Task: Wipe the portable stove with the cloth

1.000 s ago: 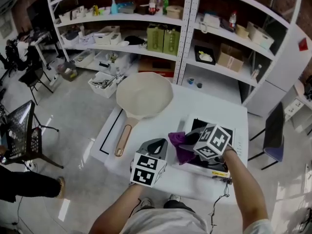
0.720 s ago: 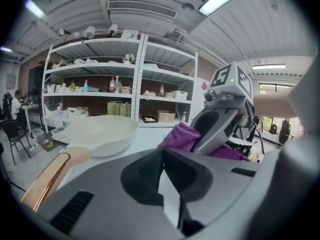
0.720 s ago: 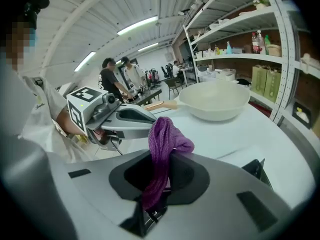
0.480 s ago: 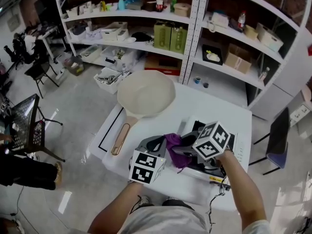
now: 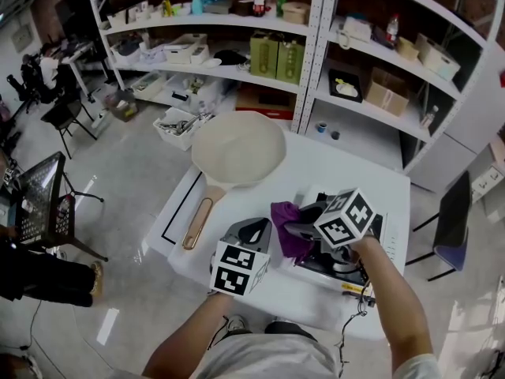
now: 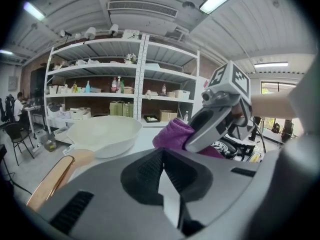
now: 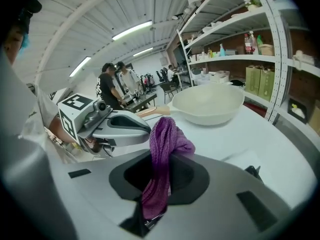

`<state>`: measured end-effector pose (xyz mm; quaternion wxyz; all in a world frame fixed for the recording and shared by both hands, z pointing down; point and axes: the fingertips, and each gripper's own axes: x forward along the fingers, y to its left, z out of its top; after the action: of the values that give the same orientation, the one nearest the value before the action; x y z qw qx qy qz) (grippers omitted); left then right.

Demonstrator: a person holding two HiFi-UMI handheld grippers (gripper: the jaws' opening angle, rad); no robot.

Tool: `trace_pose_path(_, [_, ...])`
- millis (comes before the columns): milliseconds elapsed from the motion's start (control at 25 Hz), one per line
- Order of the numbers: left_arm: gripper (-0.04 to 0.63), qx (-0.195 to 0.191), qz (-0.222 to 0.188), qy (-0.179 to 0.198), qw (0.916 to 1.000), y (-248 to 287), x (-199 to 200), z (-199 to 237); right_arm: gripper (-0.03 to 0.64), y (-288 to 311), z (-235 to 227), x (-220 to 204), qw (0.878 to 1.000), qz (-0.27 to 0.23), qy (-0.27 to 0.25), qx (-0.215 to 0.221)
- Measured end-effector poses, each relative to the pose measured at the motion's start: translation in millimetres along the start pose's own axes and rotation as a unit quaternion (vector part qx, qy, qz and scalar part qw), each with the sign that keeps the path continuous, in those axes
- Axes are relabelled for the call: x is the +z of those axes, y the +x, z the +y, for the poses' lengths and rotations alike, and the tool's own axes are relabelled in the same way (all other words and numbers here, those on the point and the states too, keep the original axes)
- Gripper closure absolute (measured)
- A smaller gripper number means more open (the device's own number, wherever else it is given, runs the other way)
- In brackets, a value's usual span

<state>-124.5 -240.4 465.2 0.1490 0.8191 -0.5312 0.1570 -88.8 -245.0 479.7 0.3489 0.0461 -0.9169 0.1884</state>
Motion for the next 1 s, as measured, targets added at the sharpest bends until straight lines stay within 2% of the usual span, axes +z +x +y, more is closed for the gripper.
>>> trace_pose_path(640, [0.592, 0.003, 0.009, 0.007, 0.9999, 25, 7, -4, 0.552, -25, -91, 19, 0.996, -0.023, 0.026, -0.086])
trace_pose_path(1000, [0.591, 0.017, 0.019, 0.007, 0.9996, 35, 7, 1, 0.552, -35, -131, 35, 0.989, -0.070, 0.066, -0.111])
